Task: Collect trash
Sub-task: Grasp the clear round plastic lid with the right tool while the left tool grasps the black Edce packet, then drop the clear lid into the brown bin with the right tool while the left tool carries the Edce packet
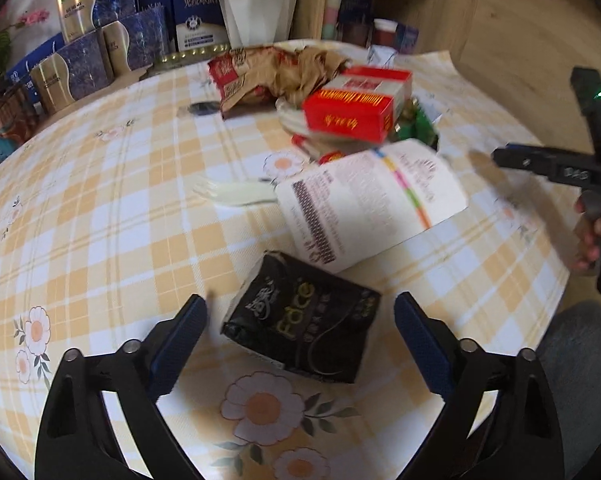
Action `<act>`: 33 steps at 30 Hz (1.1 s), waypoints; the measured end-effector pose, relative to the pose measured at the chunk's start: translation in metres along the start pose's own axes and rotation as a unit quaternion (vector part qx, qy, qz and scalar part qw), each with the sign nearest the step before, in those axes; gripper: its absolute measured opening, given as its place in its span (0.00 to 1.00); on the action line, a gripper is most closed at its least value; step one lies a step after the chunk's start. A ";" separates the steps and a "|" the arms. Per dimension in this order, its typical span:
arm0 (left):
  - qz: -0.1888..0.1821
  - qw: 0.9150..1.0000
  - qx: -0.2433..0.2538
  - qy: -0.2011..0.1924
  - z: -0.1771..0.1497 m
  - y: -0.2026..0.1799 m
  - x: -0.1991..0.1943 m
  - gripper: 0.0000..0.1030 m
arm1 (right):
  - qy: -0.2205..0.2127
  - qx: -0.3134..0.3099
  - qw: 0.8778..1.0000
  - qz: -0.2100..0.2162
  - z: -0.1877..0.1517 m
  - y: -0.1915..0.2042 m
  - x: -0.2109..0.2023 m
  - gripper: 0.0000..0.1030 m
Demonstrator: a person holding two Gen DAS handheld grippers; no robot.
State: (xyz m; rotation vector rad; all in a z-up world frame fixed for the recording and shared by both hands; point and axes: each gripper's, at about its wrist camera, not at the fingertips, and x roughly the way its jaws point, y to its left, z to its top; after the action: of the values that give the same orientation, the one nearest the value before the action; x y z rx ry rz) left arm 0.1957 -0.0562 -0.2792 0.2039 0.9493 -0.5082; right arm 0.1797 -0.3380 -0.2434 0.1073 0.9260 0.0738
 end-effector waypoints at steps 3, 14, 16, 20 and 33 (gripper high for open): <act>0.008 1.000 0.014 0.001 -0.001 -0.001 0.001 0.87 | -0.005 -0.012 1.000 0.003 -0.002 0.009 -0.005 0.65; -0.017 1.000 0.017 -0.009 -0.020 0.000 -0.029 0.59 | -0.018 -0.020 0.999 0.028 -0.010 0.031 -0.029 0.65; -0.025 1.000 0.000 -0.017 -0.026 0.003 -0.042 0.59 | -0.022 -0.020 0.999 0.032 -0.014 0.034 -0.037 0.65; -0.034 0.999 -0.015 -0.036 -0.036 0.000 -0.070 0.59 | -0.032 -0.017 0.999 0.036 -0.028 0.039 -0.053 0.65; -0.068 0.993 -0.048 -0.088 -0.076 -0.037 -0.144 0.59 | -0.026 -0.034 0.997 0.059 -0.081 0.070 -0.102 0.65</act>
State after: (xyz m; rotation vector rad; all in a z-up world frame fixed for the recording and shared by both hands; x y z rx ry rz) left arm 0.0538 -0.0119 -0.2032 0.0069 0.8163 -0.5932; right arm 0.0528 -0.2748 -0.2019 0.0996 0.8635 0.2107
